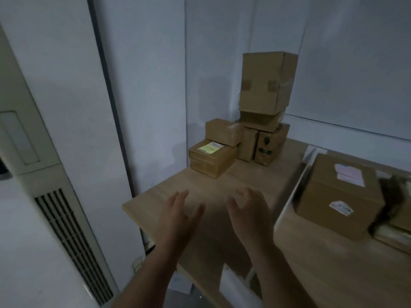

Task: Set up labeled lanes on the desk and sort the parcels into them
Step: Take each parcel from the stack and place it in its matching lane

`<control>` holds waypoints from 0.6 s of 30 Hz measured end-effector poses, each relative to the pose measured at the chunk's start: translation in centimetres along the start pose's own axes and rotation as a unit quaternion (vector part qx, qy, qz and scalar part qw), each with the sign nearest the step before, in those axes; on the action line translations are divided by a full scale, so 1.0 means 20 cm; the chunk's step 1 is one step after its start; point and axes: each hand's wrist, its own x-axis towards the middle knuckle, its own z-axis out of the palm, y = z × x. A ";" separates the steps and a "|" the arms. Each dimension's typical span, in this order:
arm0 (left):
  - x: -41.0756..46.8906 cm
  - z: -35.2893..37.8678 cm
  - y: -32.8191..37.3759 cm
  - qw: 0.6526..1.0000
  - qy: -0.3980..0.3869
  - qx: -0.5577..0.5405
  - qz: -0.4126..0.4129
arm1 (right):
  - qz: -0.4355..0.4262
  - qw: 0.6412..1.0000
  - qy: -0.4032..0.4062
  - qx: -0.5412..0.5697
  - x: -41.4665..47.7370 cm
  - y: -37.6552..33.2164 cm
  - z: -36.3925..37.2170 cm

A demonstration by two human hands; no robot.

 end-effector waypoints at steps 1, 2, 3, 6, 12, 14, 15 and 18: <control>0.08 0.00 -0.02 1.000 -0.004 0.014 0.009 | 0.006 1.000 -0.003 0.008 0.07 -0.03 0.06; 0.18 0.00 -0.05 0.999 -0.009 0.026 0.017 | 0.015 1.000 -0.005 0.016 0.14 -0.05 0.12; 0.28 0.00 -0.06 0.999 -0.014 0.035 0.026 | 0.024 0.999 -0.005 0.026 0.21 -0.07 0.18; 0.60 0.01 -0.08 0.997 -0.035 0.049 0.057 | 0.048 0.998 0.007 0.049 0.45 -0.13 0.33; 1.11 0.06 -0.05 0.995 -0.068 0.031 0.073 | 0.151 0.986 0.018 0.063 0.92 -0.16 0.51; 1.26 0.11 -0.07 0.994 -0.075 0.011 0.081 | 0.160 0.985 0.033 0.055 1.05 -0.16 0.55; 1.32 0.13 -0.08 0.994 -0.079 0.007 0.076 | 0.160 0.985 0.040 0.054 1.10 -0.15 0.57; 1.49 0.20 -0.11 0.993 -0.103 -0.006 0.053 | 0.170 0.982 0.051 0.060 1.23 -0.16 0.60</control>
